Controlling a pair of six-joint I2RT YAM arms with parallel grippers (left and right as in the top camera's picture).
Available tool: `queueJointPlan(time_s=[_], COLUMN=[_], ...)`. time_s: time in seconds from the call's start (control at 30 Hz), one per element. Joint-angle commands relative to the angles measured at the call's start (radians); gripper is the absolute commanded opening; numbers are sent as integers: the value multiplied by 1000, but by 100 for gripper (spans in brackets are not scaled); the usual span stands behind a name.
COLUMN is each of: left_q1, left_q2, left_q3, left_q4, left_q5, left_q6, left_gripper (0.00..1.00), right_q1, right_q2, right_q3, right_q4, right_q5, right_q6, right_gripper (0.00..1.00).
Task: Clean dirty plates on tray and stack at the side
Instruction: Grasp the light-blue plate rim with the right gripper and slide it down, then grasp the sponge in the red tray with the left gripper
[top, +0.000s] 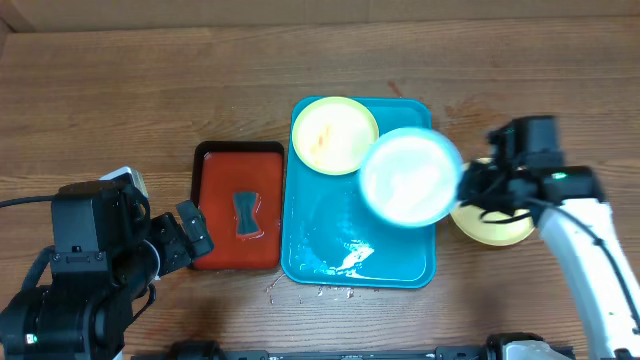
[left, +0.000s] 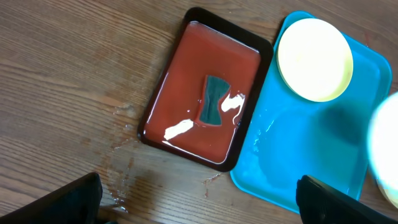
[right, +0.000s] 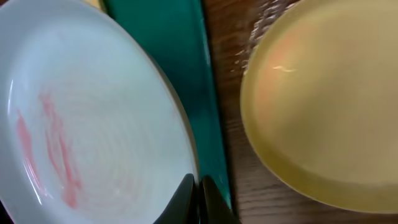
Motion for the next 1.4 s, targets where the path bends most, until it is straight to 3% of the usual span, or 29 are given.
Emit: queueJointPlan(time_s=[0.0,0.13,0.3,0.37,0.43,0.63,0.83,0.97,1.1,1.23,1.37], left_q1=[5,5,5,5,5,5,3,3,3,-15,-73], left_q2=[-2,-2,-2,-2,-2,-2,22,72,173,319,471], left_q3=[12,12,12,12,12,12,-85,-266,-426,-521,-529], left_q4=[3,3,3,14,35,57,83,178,317,472,581], left_q5=[-13,-13,-13,-13,-10,2,137,124,136,187,184], left_q6=[26,26,26,26,26,11,38,109,108,116,116], left_gripper=[100,100,100,100,100,100,100,85,50,48,52], right_q1=[117,241,272,269,269,269,270,270,270,270,270], right_q2=[13,43,99,101,97,10,-109,-130,-127,-127,-127], right_q3=[-104,-230,-269,-266,-246,-137,-108,-108,-108,-109,-109], right_q4=[62,244,397,427,420,306,264,232,202,191,191], right_q5=[-6,124,158,154,139,146,132,130,132,132,134], right_q6=[-3,7,64,102,110,106,107,107,107,107,107], right_gripper=[4,4,4,10,30,31,31,34,36,36,36])
